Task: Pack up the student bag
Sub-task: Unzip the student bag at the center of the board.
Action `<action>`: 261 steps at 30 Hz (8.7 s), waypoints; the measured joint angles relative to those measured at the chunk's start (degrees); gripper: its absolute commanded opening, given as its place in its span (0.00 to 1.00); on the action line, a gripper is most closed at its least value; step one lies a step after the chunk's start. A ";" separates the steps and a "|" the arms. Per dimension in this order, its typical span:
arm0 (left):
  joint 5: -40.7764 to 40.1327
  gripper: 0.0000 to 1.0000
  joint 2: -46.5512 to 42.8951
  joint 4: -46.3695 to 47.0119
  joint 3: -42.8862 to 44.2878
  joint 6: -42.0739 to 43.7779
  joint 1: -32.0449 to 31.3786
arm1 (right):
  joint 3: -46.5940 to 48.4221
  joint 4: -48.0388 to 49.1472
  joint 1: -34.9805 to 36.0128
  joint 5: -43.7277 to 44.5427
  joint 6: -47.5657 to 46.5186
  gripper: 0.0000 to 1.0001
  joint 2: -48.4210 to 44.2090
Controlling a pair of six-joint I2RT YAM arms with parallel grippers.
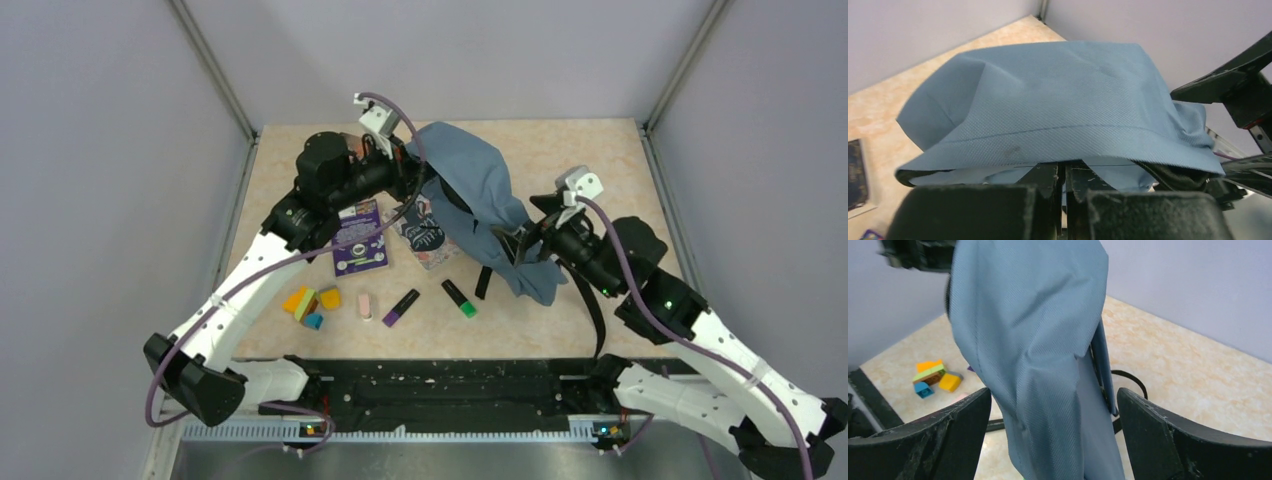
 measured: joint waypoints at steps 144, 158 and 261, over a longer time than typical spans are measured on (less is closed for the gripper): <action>35.28 0.00 8.68 -15.74 3.43 13.44 7.52 | 19.76 -14.60 -0.09 -32.96 -7.08 0.00 16.46; 41.92 0.00 16.09 -13.62 3.45 12.92 3.85 | 11.04 -7.30 -0.44 -33.70 -5.33 0.00 9.25; 12.15 0.91 -4.42 -5.05 0.59 -2.45 3.04 | 3.21 3.23 -1.07 1.33 22.10 0.00 9.55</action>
